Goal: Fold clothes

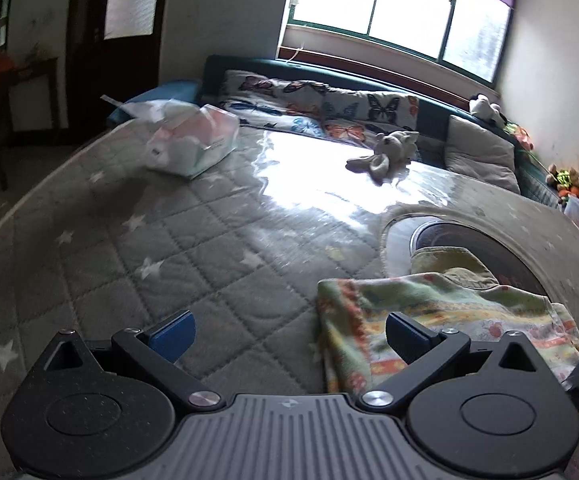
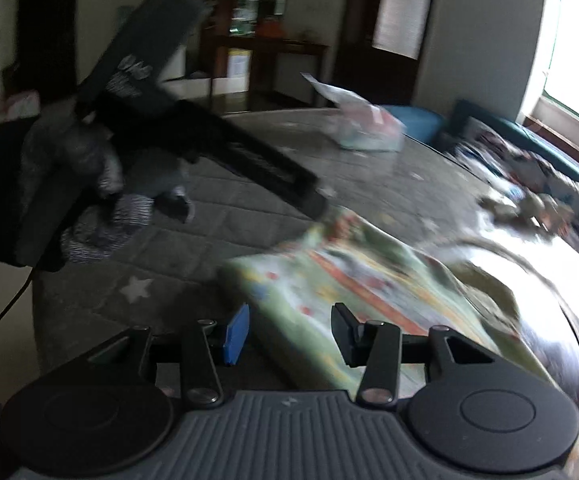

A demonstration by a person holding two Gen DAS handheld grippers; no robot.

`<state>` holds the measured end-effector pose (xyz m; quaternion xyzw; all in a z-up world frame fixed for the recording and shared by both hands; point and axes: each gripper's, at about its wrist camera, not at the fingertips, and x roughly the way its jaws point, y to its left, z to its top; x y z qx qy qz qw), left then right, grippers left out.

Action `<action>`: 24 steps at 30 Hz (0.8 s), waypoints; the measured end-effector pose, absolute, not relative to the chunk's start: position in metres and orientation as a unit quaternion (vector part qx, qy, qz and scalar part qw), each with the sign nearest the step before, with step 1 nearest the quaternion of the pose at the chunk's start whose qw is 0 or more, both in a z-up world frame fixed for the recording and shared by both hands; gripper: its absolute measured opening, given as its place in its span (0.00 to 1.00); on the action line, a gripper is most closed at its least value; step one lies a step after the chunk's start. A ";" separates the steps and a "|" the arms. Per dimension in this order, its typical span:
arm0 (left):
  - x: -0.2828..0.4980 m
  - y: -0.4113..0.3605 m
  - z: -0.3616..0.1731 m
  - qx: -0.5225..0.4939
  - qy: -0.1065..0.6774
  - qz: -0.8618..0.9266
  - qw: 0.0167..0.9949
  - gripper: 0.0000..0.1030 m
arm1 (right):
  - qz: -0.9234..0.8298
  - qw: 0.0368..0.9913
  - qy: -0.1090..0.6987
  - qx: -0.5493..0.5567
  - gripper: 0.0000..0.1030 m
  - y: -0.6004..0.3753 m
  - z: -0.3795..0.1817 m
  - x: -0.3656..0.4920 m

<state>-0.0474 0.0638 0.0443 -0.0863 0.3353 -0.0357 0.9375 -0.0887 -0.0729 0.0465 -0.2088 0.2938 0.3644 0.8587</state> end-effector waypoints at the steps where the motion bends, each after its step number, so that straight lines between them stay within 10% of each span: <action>1: -0.049 0.066 0.044 -0.090 0.336 -0.034 0.937 1.00 | 0.370 0.856 0.289 -0.215 0.43 -0.066 0.045 -0.090; 24: -0.066 0.049 0.026 -0.060 0.354 -0.038 0.932 1.00 | 0.279 0.904 0.304 -0.113 0.51 -0.117 0.051 -0.090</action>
